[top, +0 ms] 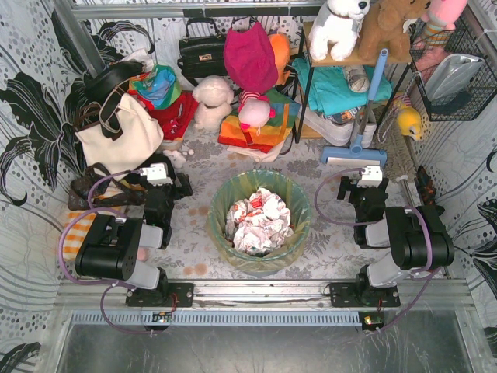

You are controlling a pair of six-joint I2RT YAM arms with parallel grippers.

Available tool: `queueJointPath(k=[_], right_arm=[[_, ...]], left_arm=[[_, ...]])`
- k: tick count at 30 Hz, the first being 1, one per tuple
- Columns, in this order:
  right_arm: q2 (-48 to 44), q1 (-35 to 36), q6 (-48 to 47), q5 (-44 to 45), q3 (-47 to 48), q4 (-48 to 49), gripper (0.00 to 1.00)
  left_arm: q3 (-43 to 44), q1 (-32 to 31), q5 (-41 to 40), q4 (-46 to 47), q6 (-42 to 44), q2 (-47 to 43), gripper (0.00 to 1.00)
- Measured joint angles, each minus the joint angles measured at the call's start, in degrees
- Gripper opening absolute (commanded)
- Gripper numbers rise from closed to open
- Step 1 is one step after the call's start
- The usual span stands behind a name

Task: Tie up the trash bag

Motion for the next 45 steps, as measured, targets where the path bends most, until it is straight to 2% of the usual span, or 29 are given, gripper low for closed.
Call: queueJointPath(k=[20, 23, 29, 35, 39, 45], right_arm=[[-0.1, 0.0, 1.5, 3.5, 0.0, 0.0, 0.97], [-2.8, 0.0, 1.3, 2.6, 0.1, -2.9, 0.97], [-14.0, 0.0, 1.4, 1.0, 5.6, -17.2, 0.97], [-19.8, 0.0, 5.7, -2.6, 16.3, -38.3, 0.97], [-21.3, 0.0, 8.9, -5.2, 22.5, -52.2, 0.97], [-25.4, 0.0, 12.3, -10.6, 28.2, -71.1, 0.99]], left_arm=[[0.0, 0.0, 0.0, -0.4, 0.0, 0.0, 0.98], [0.4, -0.1, -0.8, -2.5, 0.0, -0.6, 0.98], [4.9, -2.7, -7.2, -14.6, -0.5, -9.1, 0.98], [16.6, -3.6, -15.0, -38.2, -7.8, -16.2, 0.98], [23.4, -3.6, -14.9, -55.4, -12.8, -20.3, 0.98], [31.5, -3.6, -9.6, -77.2, -19.8, -21.5, 0.98]])
